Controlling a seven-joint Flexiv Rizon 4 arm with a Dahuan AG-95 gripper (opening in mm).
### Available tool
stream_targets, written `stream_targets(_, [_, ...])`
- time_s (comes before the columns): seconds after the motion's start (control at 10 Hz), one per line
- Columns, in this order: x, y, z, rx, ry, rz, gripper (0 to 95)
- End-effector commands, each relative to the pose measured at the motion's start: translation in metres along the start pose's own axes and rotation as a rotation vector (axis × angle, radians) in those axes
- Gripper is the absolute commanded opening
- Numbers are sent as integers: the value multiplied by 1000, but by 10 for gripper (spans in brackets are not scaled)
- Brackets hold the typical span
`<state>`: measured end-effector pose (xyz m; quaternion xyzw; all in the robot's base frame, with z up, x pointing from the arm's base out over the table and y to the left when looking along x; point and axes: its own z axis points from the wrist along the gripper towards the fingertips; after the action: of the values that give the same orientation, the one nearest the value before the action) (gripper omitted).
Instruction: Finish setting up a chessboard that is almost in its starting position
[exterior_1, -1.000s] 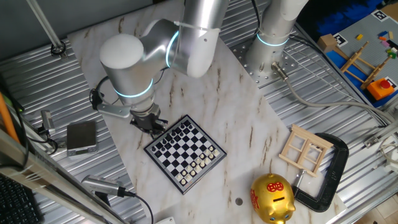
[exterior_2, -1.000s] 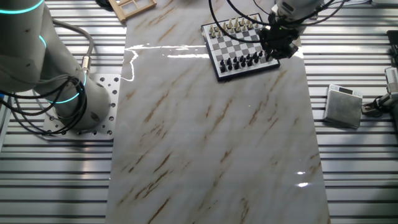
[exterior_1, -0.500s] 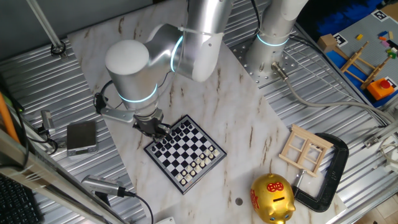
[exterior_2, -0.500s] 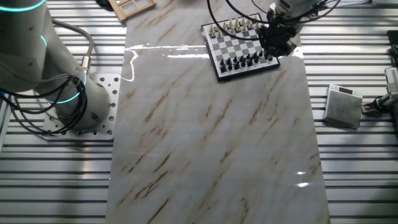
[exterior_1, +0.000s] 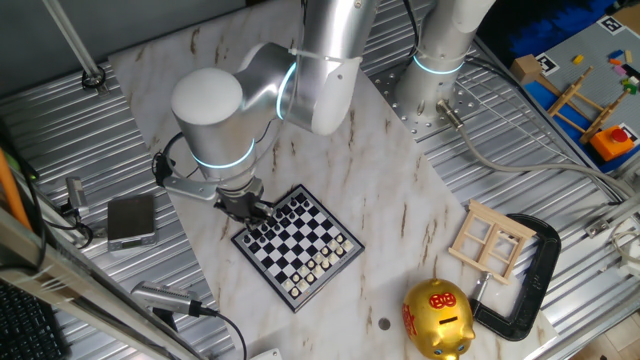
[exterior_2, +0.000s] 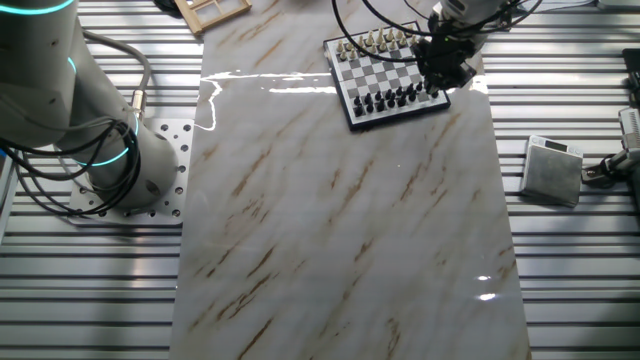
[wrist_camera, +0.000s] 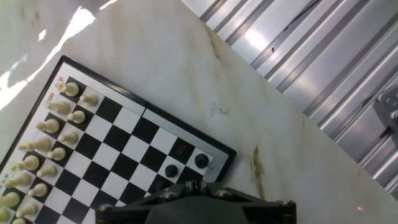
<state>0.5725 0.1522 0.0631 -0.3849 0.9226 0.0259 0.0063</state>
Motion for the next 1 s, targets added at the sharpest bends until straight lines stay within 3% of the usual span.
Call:
stream_targets(0.1, [1, 0, 0, 8, -9, 0, 0])
stream_targets(1.0, [1, 0, 0, 13, 0, -2, 0])
